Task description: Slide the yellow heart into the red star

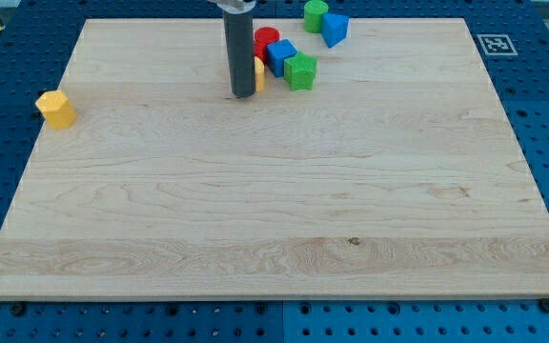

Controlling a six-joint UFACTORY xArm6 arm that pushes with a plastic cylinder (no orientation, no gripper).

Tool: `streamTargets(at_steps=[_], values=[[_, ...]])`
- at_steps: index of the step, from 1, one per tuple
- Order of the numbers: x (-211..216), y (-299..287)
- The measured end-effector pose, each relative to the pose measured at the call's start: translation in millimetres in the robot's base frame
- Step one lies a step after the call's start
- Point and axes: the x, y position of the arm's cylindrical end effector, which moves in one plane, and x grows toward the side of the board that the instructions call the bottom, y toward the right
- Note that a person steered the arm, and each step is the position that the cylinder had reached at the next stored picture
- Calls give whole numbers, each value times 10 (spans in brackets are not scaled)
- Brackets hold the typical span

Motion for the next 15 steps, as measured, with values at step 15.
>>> streamTargets(at_steps=[15], values=[[-623, 0]])
